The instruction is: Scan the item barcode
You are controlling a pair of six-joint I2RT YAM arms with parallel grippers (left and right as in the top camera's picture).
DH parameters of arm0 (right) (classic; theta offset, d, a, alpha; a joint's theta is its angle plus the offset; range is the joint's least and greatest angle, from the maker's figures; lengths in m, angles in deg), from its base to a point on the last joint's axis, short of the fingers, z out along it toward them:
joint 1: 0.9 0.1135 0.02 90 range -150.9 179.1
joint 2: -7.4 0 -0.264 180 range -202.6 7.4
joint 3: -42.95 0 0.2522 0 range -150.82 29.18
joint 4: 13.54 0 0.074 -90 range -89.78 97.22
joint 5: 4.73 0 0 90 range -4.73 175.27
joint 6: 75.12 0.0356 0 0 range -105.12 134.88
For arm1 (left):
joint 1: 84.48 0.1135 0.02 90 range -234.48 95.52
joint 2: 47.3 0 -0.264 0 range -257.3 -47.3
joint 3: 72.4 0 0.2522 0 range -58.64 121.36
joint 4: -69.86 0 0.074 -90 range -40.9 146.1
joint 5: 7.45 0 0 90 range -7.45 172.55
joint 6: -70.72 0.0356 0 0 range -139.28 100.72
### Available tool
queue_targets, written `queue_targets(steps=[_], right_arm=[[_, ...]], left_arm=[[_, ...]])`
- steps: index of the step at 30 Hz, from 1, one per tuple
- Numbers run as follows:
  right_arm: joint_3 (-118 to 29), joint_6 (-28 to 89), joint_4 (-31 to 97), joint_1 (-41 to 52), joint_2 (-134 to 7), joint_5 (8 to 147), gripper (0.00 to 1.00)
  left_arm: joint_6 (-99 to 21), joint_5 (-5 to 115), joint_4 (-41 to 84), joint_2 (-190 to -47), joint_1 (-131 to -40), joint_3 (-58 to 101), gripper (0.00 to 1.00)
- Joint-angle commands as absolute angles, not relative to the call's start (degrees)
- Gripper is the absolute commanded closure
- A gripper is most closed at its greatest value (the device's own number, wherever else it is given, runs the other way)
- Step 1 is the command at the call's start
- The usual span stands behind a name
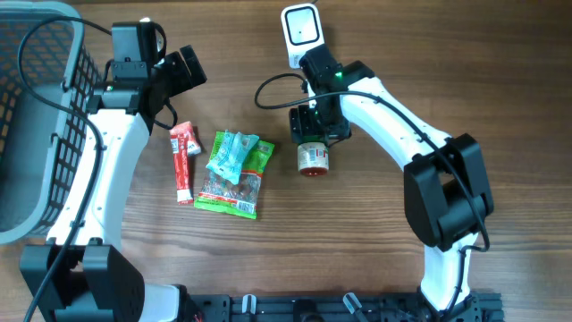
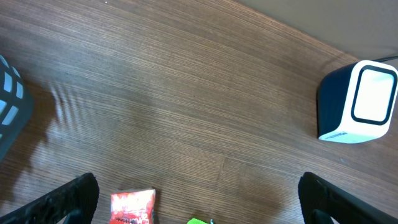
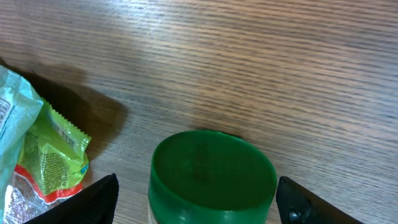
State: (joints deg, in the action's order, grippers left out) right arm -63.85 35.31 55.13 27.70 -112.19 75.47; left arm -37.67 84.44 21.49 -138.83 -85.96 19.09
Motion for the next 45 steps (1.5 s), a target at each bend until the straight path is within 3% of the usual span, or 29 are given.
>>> queue_targets(steps=[1, 10, 20, 45], right_arm=[[-63.0, 36.1, 54.8, 28.7, -113.4, 80.2, 0.21], [-62.9, 35.3, 53.4, 28.8, -113.4, 80.8, 0.21], [-62.9, 26.8, 52.8, 28.8, -113.4, 81.9, 0.21], [-63.1, 26.9, 53.1, 31.3, -116.2, 85.9, 0.22]], left_arm=[[-37.8, 85.0, 21.5, -139.5, -86.0, 19.0, 0.0], [-37.8, 85.0, 21.5, -139.5, -86.0, 19.0, 0.0], [-37.8, 85.0, 21.5, -139.5, -86.0, 19.0, 0.0], [-37.8, 85.0, 21.5, -139.5, -86.0, 19.0, 0.0]])
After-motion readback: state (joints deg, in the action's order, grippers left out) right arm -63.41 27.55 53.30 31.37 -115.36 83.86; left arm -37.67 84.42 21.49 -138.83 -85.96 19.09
